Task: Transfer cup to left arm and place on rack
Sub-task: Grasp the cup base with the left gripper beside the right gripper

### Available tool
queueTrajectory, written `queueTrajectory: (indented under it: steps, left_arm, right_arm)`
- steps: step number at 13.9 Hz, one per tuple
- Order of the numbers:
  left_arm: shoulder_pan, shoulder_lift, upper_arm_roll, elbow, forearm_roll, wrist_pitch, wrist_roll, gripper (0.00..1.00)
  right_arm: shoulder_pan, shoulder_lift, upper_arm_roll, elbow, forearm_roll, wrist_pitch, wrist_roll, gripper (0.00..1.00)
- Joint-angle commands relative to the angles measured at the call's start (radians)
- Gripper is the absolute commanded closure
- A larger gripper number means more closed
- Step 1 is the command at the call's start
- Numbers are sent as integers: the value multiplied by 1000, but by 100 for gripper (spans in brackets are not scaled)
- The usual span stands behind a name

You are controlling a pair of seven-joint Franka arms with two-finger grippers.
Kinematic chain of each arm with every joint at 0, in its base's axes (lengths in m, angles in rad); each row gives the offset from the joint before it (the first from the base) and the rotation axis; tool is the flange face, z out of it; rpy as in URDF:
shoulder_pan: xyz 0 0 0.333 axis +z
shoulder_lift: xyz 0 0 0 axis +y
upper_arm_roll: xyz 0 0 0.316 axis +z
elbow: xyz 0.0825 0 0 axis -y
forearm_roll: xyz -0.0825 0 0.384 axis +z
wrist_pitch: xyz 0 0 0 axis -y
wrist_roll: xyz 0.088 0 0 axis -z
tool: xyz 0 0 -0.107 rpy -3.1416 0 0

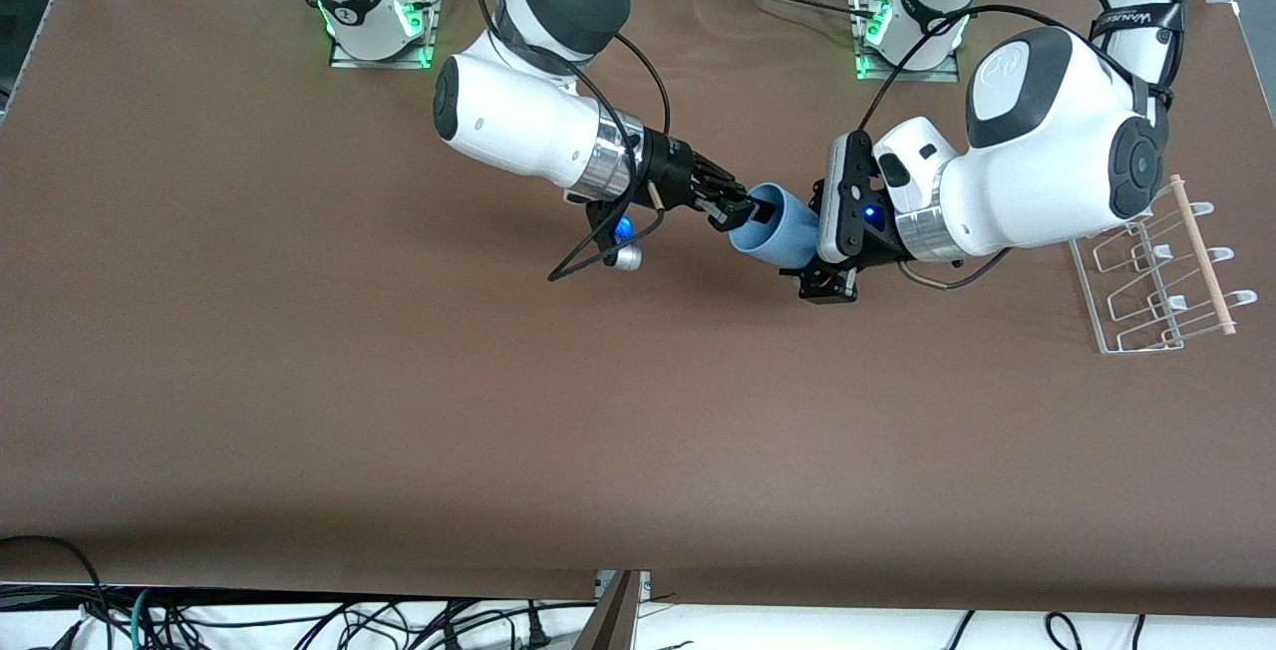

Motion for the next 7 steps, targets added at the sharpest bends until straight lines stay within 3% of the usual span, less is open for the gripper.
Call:
queueTrajectory:
  steps: [1,3,4,7]
  left_arm:
    - [11,-12,-3,-3,23,0,-17,100]
    - [13,-14,-2,3,25,-2,-16,100]
    - [14,-14,4,19,27,-8,-14,100]
    - [30,-14,59,27,28,-72,-5,100]
  right_arm:
    - [5,13,-5,29,16,1,6,93]
    - [2,9,-6,30,14,0,4,17]
    - [1,7,-11,41,13,-3,3,0]
    - [-34,-20,-15,46,11,-35,1,0]
